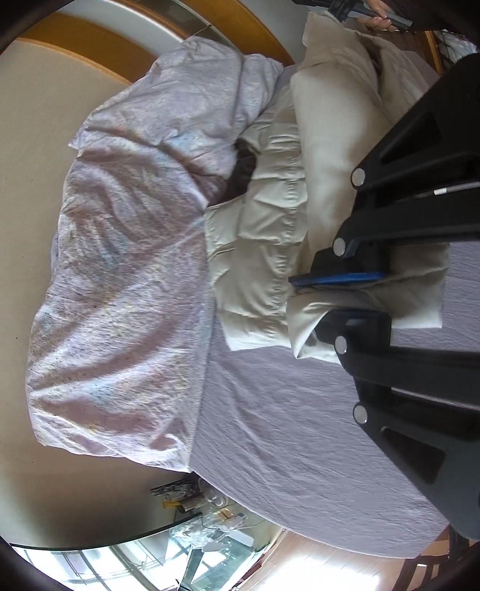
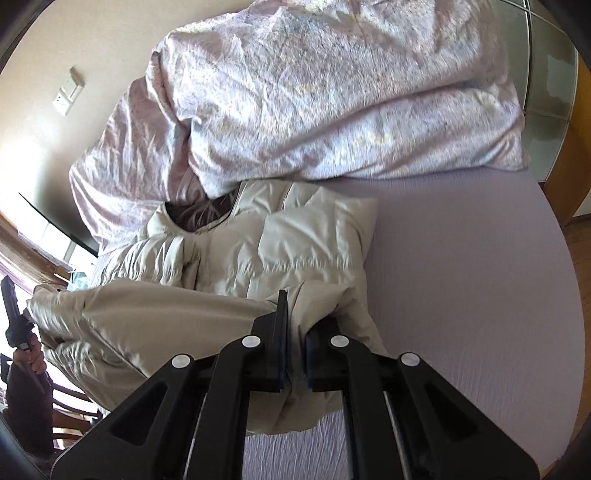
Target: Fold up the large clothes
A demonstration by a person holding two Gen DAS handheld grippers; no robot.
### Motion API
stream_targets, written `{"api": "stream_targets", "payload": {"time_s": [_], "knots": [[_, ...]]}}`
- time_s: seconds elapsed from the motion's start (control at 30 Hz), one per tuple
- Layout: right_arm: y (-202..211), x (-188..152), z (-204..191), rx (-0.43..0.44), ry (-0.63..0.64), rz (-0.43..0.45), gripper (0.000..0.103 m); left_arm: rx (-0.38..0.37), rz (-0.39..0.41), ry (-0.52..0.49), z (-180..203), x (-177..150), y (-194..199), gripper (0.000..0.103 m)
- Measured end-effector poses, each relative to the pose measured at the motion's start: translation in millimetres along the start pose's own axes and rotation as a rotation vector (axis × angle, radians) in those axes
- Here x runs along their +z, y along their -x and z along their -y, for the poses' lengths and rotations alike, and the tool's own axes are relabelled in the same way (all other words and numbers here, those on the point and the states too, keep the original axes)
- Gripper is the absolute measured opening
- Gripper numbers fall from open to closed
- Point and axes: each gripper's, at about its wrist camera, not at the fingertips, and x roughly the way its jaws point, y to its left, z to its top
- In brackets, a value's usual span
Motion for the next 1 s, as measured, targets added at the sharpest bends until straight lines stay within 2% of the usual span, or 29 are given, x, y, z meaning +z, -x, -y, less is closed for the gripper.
{"api": "stream_targets", "payload": {"time_s": [0.23, 0.53, 0.83, 1.0], "knots": [[-19.1, 30.7, 6.7, -0.052, -0.038, 0.023, 0.007, 0.028, 0.010, -0.012, 13.2, 39.3, -26.1, 0.011], [-62.6, 61.4, 23.6, -0.123, -0.134, 0.017, 0.007, 0.063, -0.025, 0.049, 15.9, 75.5, -79.9, 0.011], [-118.2, 79.7, 48.8, -0.120, -0.276, -0.041, 0.007, 0.095, -0.090, 0.098, 7.7, 89.9, -140.0, 0.012], [-140.3, 83.5, 64.4, -0.077, -0.374, -0.062, 0.008, 0.105, -0.118, 0.134, 2.5, 93.3, -167.6, 0.014]]}}
